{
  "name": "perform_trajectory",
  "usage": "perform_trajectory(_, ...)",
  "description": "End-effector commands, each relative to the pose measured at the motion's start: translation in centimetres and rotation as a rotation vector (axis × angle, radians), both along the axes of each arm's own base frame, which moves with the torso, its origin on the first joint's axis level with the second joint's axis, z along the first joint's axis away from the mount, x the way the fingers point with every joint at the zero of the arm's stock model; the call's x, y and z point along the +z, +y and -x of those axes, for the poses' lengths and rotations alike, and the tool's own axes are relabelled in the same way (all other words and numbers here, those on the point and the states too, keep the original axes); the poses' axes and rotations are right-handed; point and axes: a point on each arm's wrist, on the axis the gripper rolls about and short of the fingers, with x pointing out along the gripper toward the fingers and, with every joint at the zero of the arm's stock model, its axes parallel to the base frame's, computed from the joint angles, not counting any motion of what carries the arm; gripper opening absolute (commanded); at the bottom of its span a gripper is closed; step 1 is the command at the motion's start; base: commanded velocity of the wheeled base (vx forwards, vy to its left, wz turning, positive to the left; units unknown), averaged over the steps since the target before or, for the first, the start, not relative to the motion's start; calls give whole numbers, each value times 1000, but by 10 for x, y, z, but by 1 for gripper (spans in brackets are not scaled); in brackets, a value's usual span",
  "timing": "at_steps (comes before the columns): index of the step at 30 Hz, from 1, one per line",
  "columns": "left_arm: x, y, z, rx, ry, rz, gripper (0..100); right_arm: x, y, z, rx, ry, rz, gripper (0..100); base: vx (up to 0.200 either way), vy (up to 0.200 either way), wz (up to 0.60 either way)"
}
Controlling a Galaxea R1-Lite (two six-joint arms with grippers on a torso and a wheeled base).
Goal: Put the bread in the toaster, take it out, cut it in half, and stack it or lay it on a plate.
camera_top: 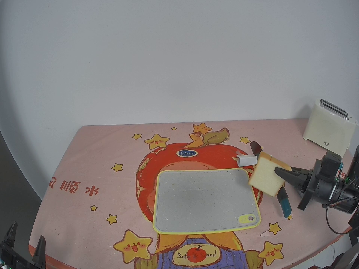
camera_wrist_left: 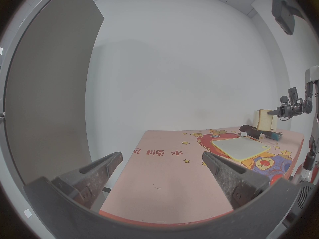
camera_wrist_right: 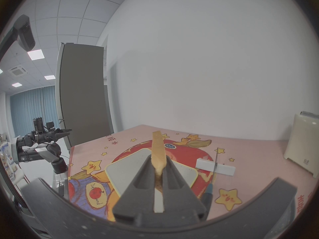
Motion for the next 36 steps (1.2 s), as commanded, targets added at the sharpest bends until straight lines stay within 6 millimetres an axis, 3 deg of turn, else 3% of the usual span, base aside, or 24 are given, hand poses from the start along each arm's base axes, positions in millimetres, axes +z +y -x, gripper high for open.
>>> perform_trajectory(1,-5,0,0,1,4,1,100,-6,11,-1,42,60,-19,0,0,0,0)
perform_trajectory(7,-5,0,0,1,4,2,100,-7,36,-5,74,214,-139,0,0,0,0)
perform_trajectory(11,-5,0,0,1,4,2,100,-12,63,-18,-24,327,-238,0,0,0,0)
perform_trajectory(19,-5,0,0,1,4,2,100,-14,85,-29,-38,451,-415,0,0,0,0)
perform_trajectory(25,-5,0,0,1,4,2,100,-19,93,-26,-28,555,-459,0,0,0,0)
perform_trajectory(29,-5,0,0,-1,4,2,100,-33,101,-24,-26,604,-431,0,0,0,0)
perform_trajectory(36,-5,0,0,-1,4,2,100,-42,101,-25,-37,626,-412,0,0,0,0)
